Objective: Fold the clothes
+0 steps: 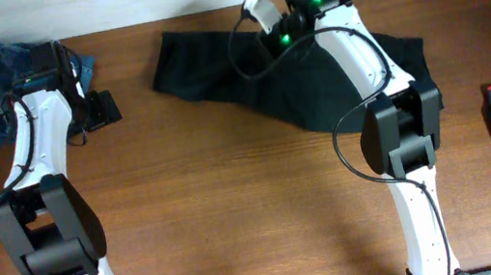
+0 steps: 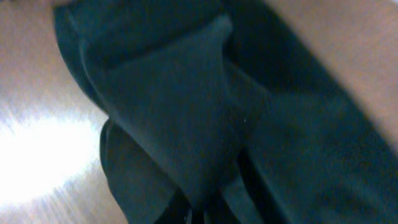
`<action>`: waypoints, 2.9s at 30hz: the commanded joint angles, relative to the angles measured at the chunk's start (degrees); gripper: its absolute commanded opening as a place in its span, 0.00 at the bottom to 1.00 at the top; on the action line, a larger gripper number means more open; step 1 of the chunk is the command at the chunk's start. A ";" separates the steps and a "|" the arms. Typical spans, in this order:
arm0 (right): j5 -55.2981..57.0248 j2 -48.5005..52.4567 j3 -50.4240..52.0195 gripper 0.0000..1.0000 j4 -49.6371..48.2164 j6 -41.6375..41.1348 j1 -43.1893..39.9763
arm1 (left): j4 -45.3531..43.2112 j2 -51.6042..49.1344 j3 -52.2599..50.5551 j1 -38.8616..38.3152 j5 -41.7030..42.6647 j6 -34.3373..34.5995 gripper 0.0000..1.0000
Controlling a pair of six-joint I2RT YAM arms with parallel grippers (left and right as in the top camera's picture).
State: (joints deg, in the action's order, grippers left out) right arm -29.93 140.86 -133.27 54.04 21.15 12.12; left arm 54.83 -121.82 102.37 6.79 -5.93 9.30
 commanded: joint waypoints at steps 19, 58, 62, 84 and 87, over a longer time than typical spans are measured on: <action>30.64 -2.82 -6.62 0.99 9.79 -25.46 -2.62 | 0.57 -0.76 0.81 -0.79 21.70 -10.45 0.99; 29.75 -5.38 22.51 0.17 18.05 -32.24 -22.43 | -20.59 -13.73 0.81 -17.79 9.29 -16.04 0.81; 29.81 -5.38 22.53 0.18 18.93 -34.34 -25.27 | -18.29 -13.73 0.81 -16.13 -1.64 -16.02 0.84; 29.75 -5.38 24.61 0.05 16.63 -33.66 -27.85 | -10.08 -2.80 11.30 -13.27 15.37 -12.09 0.17; 27.43 -5.38 26.38 0.04 15.56 -33.62 -27.82 | -15.28 -2.62 11.52 -14.69 16.28 -10.51 0.12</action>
State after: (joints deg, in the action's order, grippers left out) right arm -3.03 135.02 -109.73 71.24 -12.19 -15.20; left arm 42.41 -127.76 111.98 -6.92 6.07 -2.59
